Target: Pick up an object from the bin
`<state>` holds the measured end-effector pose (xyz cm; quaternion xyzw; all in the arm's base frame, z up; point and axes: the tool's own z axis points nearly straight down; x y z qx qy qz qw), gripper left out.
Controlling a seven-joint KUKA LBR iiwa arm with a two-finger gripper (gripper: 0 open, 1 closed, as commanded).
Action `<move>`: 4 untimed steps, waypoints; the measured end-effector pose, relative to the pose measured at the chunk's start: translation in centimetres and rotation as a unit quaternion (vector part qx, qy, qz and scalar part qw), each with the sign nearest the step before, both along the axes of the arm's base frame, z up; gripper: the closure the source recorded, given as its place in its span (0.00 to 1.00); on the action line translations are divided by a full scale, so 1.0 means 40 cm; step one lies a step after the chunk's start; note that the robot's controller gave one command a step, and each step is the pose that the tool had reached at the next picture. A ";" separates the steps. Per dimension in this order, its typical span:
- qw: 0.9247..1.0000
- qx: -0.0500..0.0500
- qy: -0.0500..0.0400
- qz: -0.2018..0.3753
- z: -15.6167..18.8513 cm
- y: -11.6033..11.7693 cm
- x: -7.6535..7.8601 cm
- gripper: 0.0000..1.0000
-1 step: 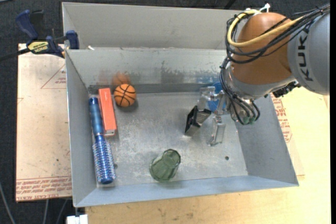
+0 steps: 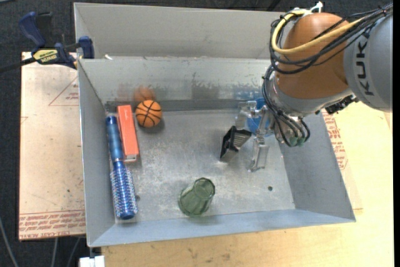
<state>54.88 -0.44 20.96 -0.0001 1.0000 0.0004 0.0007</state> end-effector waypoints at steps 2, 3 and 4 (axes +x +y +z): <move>0.995 0.000 0.000 0.097 -0.135 -0.069 0.131 0.00; 0.983 0.000 -0.003 0.184 -0.159 -0.081 0.166 0.00; 0.961 -0.001 -0.005 0.277 -0.307 -0.089 0.174 0.00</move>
Offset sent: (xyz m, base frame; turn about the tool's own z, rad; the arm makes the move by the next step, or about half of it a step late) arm 0.0595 -0.0327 -0.0533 -0.2048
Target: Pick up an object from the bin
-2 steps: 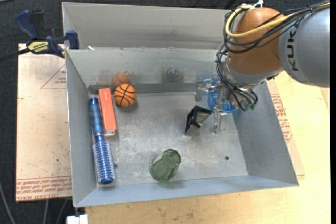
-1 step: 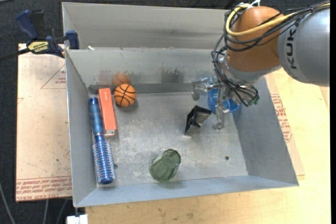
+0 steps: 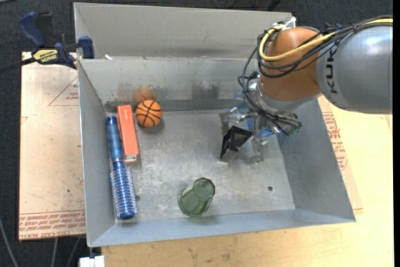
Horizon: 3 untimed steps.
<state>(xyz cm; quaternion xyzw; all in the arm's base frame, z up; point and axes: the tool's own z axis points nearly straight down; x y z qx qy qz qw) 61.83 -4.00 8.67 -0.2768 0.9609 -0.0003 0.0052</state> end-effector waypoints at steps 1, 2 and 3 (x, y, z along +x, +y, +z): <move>0.995 -0.001 -0.004 0.102 -0.047 0.000 0.009 1.00; 0.994 -0.001 -0.002 0.113 -0.041 -0.002 0.005 1.00; 0.994 -0.001 -0.002 0.112 -0.037 -0.002 0.006 1.00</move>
Offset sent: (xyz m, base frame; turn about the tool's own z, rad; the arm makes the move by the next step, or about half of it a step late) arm 0.0000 0.0000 0.0000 0.0000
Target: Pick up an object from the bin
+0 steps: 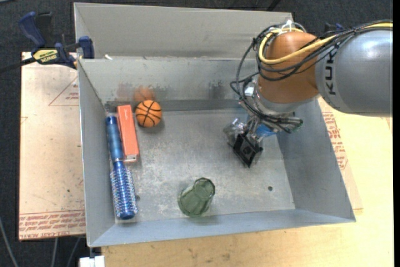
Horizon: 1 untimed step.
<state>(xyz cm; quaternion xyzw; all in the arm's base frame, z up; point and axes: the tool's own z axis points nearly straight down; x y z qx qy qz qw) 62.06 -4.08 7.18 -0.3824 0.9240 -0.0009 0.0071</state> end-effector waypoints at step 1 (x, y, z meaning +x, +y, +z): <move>1.000 0.000 0.001 -0.001 0.007 0.001 -0.002 1.00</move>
Offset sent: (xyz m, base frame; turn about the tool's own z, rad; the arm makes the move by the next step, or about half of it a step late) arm 0.0000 -0.0001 0.0852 0.0000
